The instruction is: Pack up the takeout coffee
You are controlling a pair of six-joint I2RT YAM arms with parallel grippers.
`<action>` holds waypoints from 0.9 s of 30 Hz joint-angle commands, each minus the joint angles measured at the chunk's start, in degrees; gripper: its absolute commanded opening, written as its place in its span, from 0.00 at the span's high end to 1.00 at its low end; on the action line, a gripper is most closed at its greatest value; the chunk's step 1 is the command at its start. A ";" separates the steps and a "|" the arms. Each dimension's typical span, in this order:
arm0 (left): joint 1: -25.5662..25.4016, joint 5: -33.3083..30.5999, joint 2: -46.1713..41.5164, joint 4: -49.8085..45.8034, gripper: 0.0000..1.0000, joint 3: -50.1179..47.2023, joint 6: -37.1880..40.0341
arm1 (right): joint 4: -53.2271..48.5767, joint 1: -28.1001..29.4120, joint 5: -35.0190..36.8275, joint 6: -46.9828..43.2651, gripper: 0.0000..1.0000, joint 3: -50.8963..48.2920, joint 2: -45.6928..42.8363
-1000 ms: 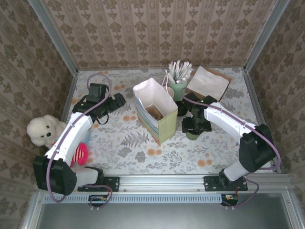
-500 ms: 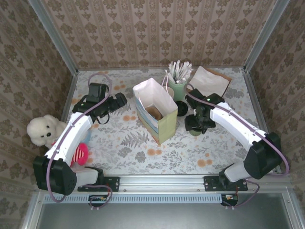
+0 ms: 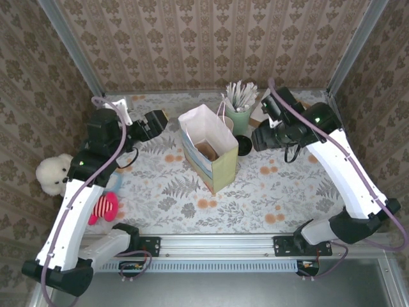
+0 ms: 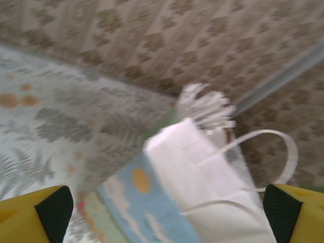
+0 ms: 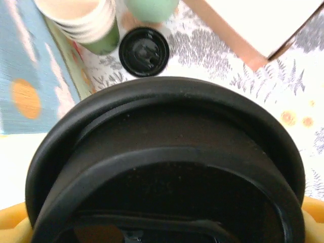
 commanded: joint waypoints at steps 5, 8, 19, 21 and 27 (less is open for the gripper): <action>-13.57 -6.13 3.56 -5.53 0.04 5.18 5.28 | -4.19 8.67 3.95 -3.59 0.31 17.61 6.78; -14.97 -5.27 5.67 -7.57 0.11 5.74 5.45 | -2.48 13.17 8.29 -4.18 0.31 21.97 8.70; -15.16 -7.95 8.81 -12.25 0.70 6.00 3.88 | 9.67 23.14 7.00 -5.16 0.30 22.53 14.36; -15.18 -7.70 8.89 -11.93 0.75 5.82 3.62 | 9.59 23.33 9.26 -1.73 0.30 23.72 17.28; -15.09 -8.37 9.14 -13.15 0.92 6.15 3.25 | 10.88 24.25 11.97 3.02 0.29 25.00 24.46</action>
